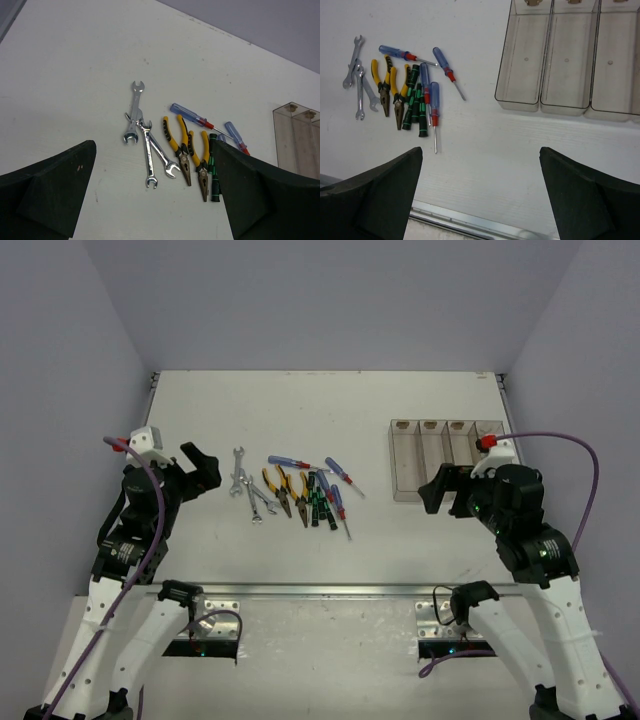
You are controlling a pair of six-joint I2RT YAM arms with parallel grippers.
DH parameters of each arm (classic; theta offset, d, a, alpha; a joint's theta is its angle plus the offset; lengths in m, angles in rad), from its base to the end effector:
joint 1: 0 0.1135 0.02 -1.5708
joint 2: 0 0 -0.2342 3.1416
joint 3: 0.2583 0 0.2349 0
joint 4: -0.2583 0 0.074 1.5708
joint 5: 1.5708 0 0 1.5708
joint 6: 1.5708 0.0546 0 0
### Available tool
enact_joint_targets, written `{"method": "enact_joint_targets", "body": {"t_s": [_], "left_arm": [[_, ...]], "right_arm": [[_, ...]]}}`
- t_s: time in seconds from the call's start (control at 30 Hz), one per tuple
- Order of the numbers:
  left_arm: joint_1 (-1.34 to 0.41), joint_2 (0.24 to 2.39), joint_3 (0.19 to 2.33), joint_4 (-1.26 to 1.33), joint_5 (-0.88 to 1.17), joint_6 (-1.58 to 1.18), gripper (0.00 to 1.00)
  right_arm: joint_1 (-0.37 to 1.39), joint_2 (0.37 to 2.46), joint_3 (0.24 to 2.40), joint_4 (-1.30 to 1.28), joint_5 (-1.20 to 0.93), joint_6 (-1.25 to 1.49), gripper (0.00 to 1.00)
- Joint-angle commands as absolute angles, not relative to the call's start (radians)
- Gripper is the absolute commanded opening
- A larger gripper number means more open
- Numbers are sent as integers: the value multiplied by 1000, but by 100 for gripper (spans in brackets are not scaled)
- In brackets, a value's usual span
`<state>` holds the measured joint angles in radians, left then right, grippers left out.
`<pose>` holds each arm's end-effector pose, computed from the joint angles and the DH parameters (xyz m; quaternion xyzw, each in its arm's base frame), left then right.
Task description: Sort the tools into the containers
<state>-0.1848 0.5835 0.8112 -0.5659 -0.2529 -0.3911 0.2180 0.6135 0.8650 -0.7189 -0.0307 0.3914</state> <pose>0.1519 -0.0145 0.3102 -0.1559 0.7977 -0.0642 0.5790 0.1445 0.0337 0.3050 0.0657 0.8490 0.1697 0.4960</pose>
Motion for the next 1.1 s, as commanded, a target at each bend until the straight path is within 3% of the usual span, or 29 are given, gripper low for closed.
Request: {"method": "enact_joint_targets", "body": {"t_s": [0.0, 0.1, 0.23, 0.3, 0.4, 0.47, 0.67, 0.93, 1.07], "left_arm": [[-190, 584, 811, -532, -268, -400, 100], [-190, 583, 810, -532, -267, -402, 100], [-190, 584, 806, -526, -263, -402, 100], [-190, 587, 804, -523, -259, -400, 100], [-189, 602, 802, -518, -249, -398, 100], [-190, 623, 803, -517, -231, -391, 100], [-190, 638, 800, -513, -209, -384, 100], [-187, 647, 799, -506, -190, -377, 100], [-189, 640, 798, -508, -193, -377, 100]], "right_arm": [[215, 637, 869, -656, -44, 372, 99], [215, 649, 858, -622, -69, 365, 99], [214, 678, 783, -399, -390, 356, 99], [215, 779, 831, -373, -417, 360, 99], [254, 999, 945, -410, -351, 311, 99], [337, 1194, 1059, -459, -190, 245, 97], [474, 1671, 1323, -534, -18, 73, 82], [530, 2018, 1538, -572, 33, 8, 68], [531, 2123, 1568, -567, 44, -25, 55]]}}
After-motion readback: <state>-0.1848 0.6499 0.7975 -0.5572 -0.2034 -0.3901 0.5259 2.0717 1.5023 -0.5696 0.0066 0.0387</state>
